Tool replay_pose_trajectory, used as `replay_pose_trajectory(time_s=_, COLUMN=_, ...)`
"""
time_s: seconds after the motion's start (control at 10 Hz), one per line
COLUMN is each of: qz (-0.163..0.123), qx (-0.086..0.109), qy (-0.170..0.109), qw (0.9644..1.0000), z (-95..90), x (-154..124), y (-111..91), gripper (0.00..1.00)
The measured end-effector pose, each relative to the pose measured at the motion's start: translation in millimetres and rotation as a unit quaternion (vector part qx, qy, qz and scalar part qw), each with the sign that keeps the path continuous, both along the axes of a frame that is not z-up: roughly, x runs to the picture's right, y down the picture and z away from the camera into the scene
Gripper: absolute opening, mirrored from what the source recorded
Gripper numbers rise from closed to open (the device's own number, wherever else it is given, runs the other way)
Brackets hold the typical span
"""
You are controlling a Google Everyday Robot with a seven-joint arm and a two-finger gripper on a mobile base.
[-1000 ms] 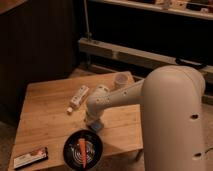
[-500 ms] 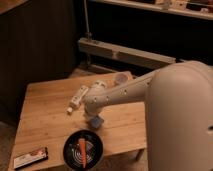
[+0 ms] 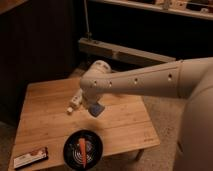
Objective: Place the white sponge in the ceramic bowl
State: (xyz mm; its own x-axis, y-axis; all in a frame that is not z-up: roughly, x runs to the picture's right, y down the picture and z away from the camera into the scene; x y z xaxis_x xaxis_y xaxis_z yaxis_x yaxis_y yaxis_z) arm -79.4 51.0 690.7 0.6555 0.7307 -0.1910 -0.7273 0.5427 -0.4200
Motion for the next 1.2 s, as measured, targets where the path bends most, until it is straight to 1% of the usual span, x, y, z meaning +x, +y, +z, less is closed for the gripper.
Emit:
replay_pose_trajectory(time_s=0.1, qz=-0.004, qx=-0.007, qy=-0.009, qw=0.9999, z=-15.9, x=-1, y=1, gripper=0.0)
replay_pose_trajectory(time_s=0.2, qz=-0.004, qx=-0.016, qy=-0.018, qw=0.9997, z=-27.7, x=4, y=5, gripper=0.0)
replay_pose_trajectory(time_s=0.3, qz=-0.004, qx=-0.031, qy=-0.033, qw=0.999, z=-37.3, x=7, y=16, gripper=0.0)
replay_pose_trajectory(time_s=0.5, qz=-0.005, qx=-0.063, qy=-0.065, qw=0.9959, z=-45.6, x=6, y=49, gripper=0.0)
replay_pose_trajectory(time_s=0.6, qz=-0.007, qx=-0.082, qy=-0.081, qw=0.9933, z=-45.0, x=3, y=72, gripper=0.0)
replay_pose_trajectory(time_s=0.7, qz=-0.011, qx=-0.105, qy=-0.101, qw=0.9893, z=-45.1, x=-4, y=103, gripper=0.0)
replay_pose_trajectory(time_s=0.8, qz=-0.014, qx=-0.12, qy=-0.111, qw=0.9864, z=-47.1, x=-8, y=123, gripper=0.0)
replay_pose_trajectory(time_s=0.9, qz=-0.02, qx=-0.136, qy=-0.122, qw=0.983, z=-51.0, x=-11, y=144, gripper=0.04)
replay_pose_trajectory(time_s=1.0, qz=-0.03, qx=-0.148, qy=-0.128, qw=0.9803, z=-57.1, x=-15, y=162, gripper=0.16)
replay_pose_trajectory(time_s=1.1, qz=-0.038, qx=-0.15, qy=-0.131, qw=0.9792, z=-60.9, x=-16, y=169, gripper=0.27)
replay_pose_trajectory(time_s=1.2, qz=-0.044, qx=-0.149, qy=-0.133, qw=0.9788, z=-63.0, x=-15, y=172, gripper=0.36)
